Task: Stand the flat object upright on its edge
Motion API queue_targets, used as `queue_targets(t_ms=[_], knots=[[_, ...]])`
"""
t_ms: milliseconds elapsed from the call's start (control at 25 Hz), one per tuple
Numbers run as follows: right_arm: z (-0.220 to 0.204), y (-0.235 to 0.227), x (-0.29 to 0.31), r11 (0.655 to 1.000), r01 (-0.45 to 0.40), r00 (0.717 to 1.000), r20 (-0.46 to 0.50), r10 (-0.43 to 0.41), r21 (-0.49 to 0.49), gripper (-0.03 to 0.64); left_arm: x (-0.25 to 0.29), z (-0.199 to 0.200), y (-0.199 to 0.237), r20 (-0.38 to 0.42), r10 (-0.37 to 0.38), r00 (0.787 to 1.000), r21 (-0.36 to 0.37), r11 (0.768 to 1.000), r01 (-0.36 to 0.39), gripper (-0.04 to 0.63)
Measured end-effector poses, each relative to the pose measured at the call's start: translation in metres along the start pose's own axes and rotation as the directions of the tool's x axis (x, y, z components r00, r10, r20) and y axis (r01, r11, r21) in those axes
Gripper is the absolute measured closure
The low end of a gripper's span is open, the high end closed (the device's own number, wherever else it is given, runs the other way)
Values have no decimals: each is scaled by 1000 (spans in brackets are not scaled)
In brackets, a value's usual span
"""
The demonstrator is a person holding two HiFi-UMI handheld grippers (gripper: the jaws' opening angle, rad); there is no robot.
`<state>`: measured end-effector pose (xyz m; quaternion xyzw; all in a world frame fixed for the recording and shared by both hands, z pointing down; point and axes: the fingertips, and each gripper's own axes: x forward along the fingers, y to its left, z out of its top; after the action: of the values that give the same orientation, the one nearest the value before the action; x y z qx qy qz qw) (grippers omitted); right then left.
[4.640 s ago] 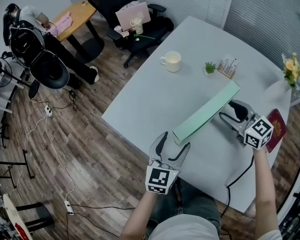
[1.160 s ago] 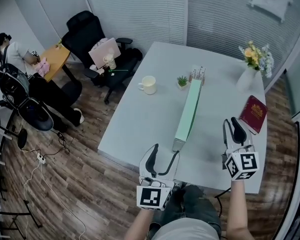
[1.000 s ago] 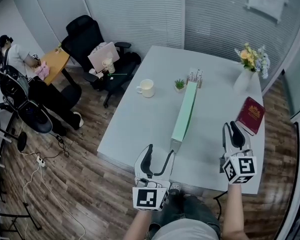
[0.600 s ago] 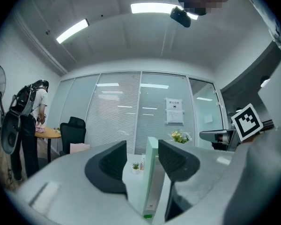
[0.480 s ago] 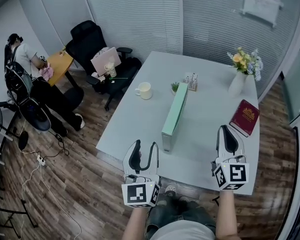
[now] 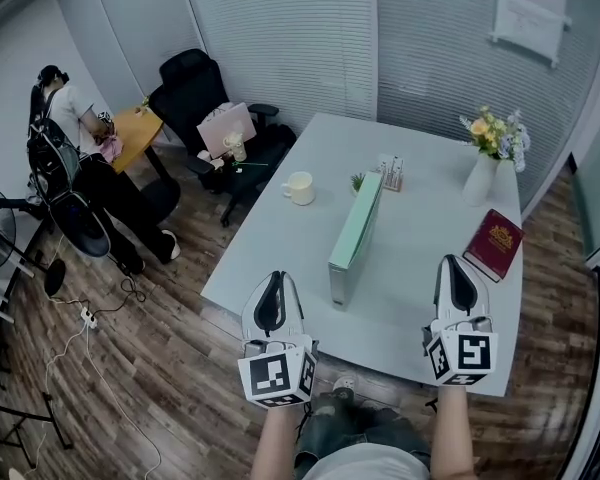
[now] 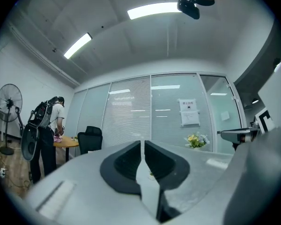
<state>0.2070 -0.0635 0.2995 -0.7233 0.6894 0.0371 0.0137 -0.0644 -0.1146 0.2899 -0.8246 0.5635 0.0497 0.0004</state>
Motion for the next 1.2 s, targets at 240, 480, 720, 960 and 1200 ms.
queue_targets(t_ms=[240, 480, 720, 960, 1200], knots=[[4, 5, -5, 1000, -11, 1000, 6, 11, -12, 594, -2, 5, 5, -6, 26, 1000, 3, 1000, -26, 595], [6, 8, -9, 1000, -17, 1000, 3, 17, -21, 594, -6, 7, 2, -14, 13, 1000, 27, 1000, -13, 595], [9, 13, -7, 999, -32, 999, 1, 32, -23, 594, -7, 7, -1, -24, -3, 1000, 33, 999, 4, 595], [11, 19, -7, 999, -37, 999, -2, 37, -27, 594, -9, 8, 3, -32, -4, 999, 32, 999, 5, 595], [9, 21, -6, 999, -33, 999, -8, 33, -32, 594, -9, 6, 7, -36, 4, 999, 21, 1000, -3, 595]])
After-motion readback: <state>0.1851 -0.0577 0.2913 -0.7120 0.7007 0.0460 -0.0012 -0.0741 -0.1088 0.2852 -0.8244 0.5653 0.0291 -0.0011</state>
